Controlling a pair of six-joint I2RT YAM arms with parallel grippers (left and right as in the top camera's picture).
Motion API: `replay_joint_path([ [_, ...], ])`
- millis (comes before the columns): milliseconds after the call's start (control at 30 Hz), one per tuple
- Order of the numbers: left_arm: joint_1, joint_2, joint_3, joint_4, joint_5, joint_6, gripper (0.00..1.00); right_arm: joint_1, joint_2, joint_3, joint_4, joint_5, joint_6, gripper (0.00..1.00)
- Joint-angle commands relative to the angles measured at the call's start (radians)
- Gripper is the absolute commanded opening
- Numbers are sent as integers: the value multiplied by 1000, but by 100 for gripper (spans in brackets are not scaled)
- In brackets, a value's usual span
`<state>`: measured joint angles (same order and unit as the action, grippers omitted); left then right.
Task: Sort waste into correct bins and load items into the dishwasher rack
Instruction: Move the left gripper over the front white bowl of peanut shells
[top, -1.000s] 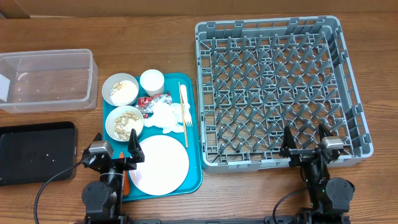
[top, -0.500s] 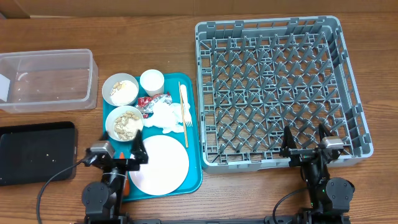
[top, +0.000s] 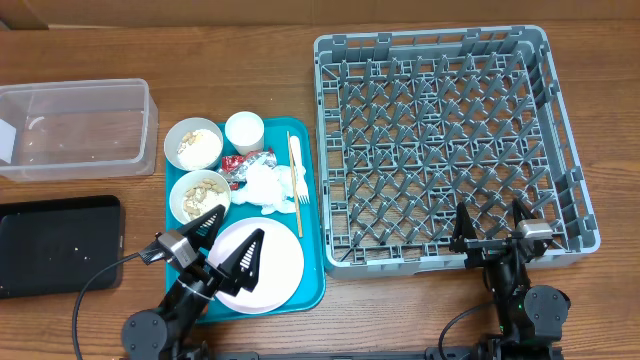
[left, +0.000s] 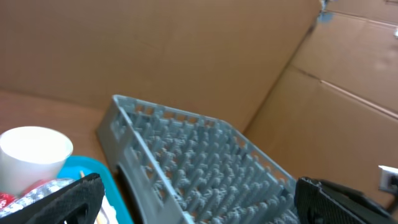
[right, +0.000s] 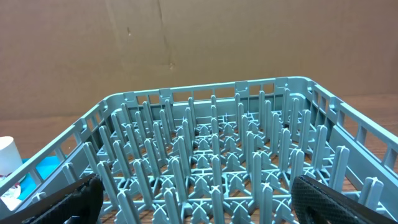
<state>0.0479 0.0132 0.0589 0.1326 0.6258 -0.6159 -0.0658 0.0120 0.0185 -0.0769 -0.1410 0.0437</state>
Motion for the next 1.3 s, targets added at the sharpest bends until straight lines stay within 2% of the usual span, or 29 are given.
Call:
replay_joint_path([
  [0,3,6,170,-108,55,114,100,-8,-9,-10,4,8,-7,100],
  [100,3,90,403,-370,-39,265,100,-8,-9,-10,4,8,-7,100],
  [200,3,214,618,-603,-143,324,100,-8,-9,-10,4,8,-7,100],
  [367,3,452,934,-906,-173,351,100,-8,-9,-10,4,8,-7,100],
  [500,2,577,1069,-986,-121,330,100,-8,-9,-10,4,8,-7,100],
  [567,2,607,1081,-978,-43,328,100,-8,-9,-10,4,8,-7,100],
  [633,2,628,1083,-972,-42,335,100,-8,-9,-10,4,8,-7,100],
  [733,2,671,1111,-1040,-160,313,100,-8,-9,-10,4,8,-7,100],
  [767,2,718,1156,-1124,-233,314,100,-8,-9,-10,4,8,-7,100],
  [1000,-72,952,1354,-1396,-411,354,100,-8,-9,-10,4,8,-7,100],
  [1267,-277,1154,1363,-1444,-657,307,100,-8,-9,-10,4,8,-7,100],
])
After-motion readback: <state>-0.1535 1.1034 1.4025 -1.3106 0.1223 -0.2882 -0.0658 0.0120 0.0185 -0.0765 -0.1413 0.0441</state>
